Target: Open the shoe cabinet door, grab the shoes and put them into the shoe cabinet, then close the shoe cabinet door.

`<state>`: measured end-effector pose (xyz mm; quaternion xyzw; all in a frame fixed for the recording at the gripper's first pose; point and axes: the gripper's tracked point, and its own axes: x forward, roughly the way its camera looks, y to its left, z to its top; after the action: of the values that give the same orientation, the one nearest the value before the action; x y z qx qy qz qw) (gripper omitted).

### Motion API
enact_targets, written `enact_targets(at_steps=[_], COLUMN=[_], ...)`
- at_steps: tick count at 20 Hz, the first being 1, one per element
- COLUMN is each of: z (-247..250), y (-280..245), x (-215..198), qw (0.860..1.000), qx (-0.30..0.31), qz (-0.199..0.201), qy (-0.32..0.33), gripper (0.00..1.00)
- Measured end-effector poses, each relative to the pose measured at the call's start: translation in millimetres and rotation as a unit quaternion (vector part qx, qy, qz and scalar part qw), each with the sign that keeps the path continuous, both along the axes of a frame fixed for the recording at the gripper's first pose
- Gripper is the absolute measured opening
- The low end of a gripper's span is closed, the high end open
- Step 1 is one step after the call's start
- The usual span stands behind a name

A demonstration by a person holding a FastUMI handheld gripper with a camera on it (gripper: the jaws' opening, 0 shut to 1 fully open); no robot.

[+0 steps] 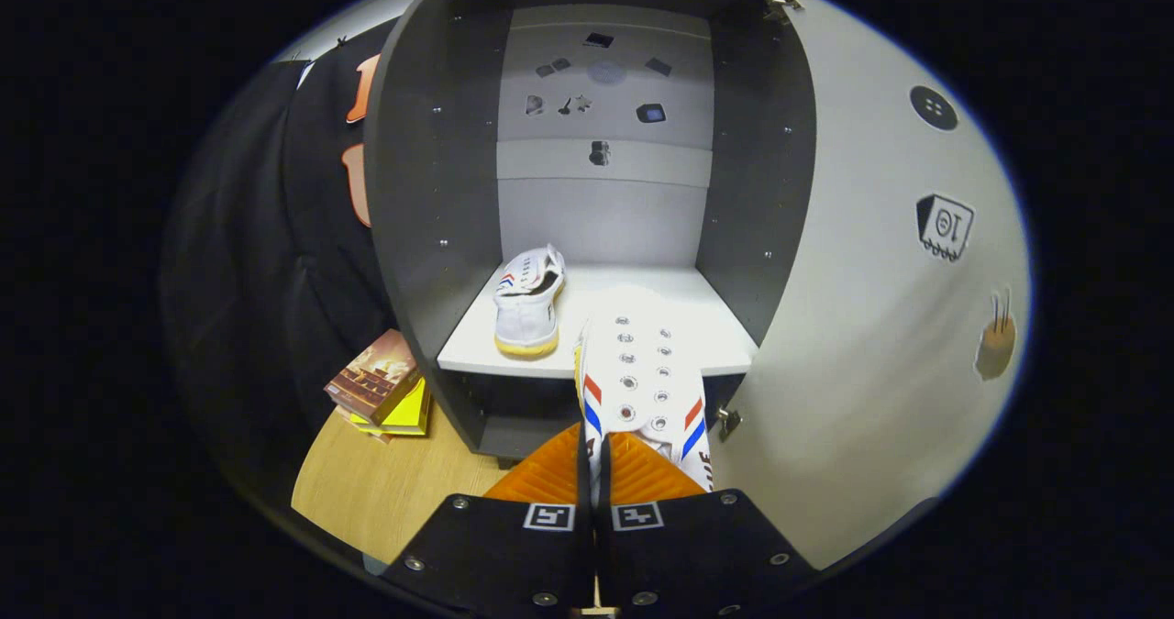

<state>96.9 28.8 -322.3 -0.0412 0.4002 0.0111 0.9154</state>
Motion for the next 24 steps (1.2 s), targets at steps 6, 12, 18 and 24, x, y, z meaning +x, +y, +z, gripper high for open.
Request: enact_targets(at_steps=[6,12,18,24], z=[-19.1,-45.5,-90.4,-112.7], y=[-9.4,-10.2,-18.9,-9.8], x=[83.1,151.1,184.0,191.0], qw=[1.0,0.999,0.997,0.995], qx=[-0.014,-0.03,-0.033,-0.001], qz=[-0.011,-0.012,-0.032,-0.046], qy=[0.009,0.027,0.062,0.084], gripper=[0.0,0.01,0.01,0.01])
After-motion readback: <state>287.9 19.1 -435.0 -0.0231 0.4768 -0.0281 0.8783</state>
